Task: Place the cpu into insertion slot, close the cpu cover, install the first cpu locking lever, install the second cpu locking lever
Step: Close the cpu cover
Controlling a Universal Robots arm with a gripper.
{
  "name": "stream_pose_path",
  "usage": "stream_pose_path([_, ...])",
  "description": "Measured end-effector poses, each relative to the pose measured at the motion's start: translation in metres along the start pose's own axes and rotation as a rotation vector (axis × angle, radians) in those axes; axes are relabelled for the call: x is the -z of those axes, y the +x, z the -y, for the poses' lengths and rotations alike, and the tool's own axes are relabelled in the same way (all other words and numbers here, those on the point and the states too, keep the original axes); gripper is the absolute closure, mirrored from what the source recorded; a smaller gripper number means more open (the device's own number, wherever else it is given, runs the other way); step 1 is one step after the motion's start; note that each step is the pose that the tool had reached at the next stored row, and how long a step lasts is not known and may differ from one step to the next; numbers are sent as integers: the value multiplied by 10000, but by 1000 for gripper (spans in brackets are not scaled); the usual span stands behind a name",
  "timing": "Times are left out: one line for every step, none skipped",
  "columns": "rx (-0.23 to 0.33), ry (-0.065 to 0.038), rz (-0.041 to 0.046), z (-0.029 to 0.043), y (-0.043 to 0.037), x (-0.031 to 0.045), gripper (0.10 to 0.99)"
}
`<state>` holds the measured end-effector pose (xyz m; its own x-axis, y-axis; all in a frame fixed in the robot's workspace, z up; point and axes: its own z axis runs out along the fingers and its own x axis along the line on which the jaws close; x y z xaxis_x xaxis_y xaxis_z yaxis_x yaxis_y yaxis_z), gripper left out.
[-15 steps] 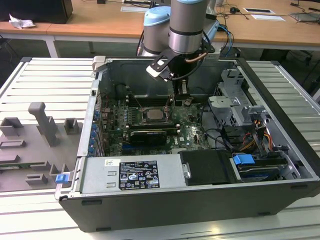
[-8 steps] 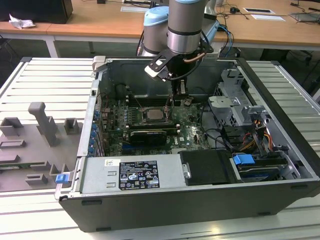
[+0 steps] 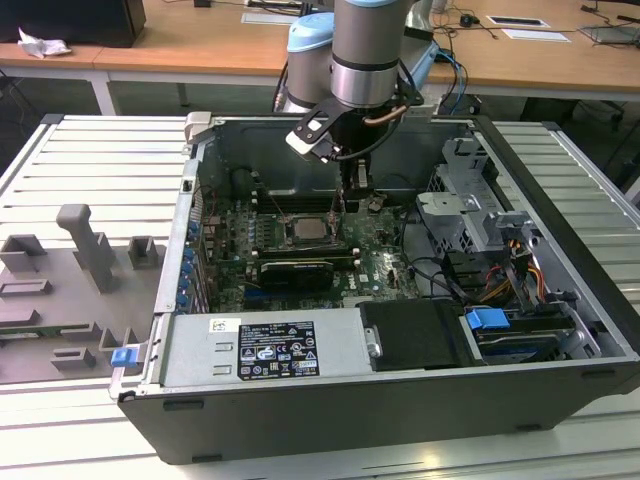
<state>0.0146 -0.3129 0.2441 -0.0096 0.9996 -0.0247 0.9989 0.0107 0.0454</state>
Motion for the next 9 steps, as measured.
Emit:
stream_pose_path([1, 1, 0, 6, 0, 0, 980])
stream_pose_path([0, 0, 0, 10, 0, 1, 980])
stream_pose_path([0, 0, 0, 17, 0, 1, 980])
stream_pose_path([1, 0, 0, 21, 0, 1, 980])
stream_pose_path([0, 0, 0, 23, 0, 1, 980])
stream_pose_path([-1, 0, 0, 28, 0, 1, 980])
stream_pose_path([0, 0, 0, 30, 0, 1, 980])
stream_pose_path([1, 0, 0, 33, 0, 1, 980])
stream_pose_path([1, 0, 0, 35, 0, 2, 980])
